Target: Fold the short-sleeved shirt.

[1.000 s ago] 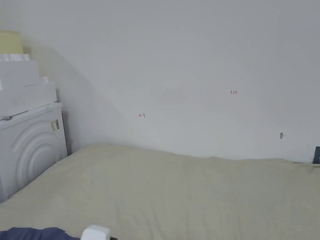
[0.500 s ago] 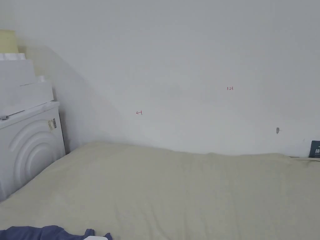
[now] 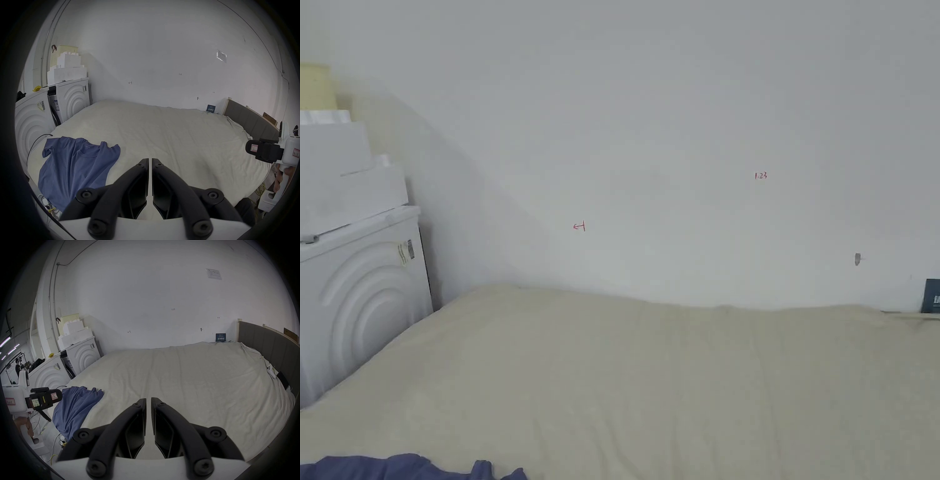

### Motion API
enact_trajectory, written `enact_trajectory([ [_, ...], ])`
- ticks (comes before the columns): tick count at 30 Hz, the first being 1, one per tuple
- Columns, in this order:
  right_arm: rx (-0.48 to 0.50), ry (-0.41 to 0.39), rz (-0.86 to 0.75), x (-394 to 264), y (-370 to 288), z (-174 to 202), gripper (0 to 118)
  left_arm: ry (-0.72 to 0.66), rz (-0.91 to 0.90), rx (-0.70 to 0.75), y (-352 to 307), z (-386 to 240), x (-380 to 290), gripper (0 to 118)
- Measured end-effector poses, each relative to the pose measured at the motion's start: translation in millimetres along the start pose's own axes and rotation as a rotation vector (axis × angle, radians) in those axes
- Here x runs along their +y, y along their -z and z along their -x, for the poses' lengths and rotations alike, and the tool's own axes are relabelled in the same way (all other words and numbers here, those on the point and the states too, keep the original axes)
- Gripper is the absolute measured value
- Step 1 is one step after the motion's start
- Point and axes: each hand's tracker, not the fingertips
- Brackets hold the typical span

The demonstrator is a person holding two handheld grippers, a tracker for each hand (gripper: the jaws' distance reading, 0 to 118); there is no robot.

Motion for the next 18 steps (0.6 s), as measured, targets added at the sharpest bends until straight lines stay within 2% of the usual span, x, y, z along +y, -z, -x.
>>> enact_trajectory([
  [9, 0.027, 0.019, 0.018, -8.5, -2.7, 4.1, 7, -0.032, 0.024, -0.04, 6.0, 18.9, -12.4, 6],
  [10, 0.03, 0.02, 0.023, -10.2, -2.6, 4.0, 7, -0.04, 0.029, -0.045, 6.9, 27.1, -15.2, 11],
  [11, 0.031, 0.021, 0.027, -12.4, -2.6, 4.0, 7, -0.077, 0.032, -0.038, 7.7, 39.3, -19.0, 21],
  [12, 0.033, 0.024, 0.033, -14.8, -2.3, 3.6, 7, -0.099, 0.058, 0.007, 9.2, 53.8, -21.4, 36],
  [13, 0.035, 0.025, 0.042, -16.9, -1.8, 2.8, 7, -0.088, 0.078, 0.031, 10.8, 67.4, -23.7, 59],
  [14, 0.035, 0.027, 0.051, -19.7, -0.4, 2.2, 7, -0.073, 0.071, 0.052, 12.6, 84.8, -27.2, 73],
  [16, 0.032, 0.034, 0.079, -26.0, 4.0, 1.1, 7, -0.031, 0.132, 0.134, 20.9, 120.7, -30.2, 86],
  [18, 0.022, 0.052, 0.112, -33.5, 10.4, -0.1, 7, 0.004, 0.168, 0.208, 33.1, 160.3, -32.9, 87],
])
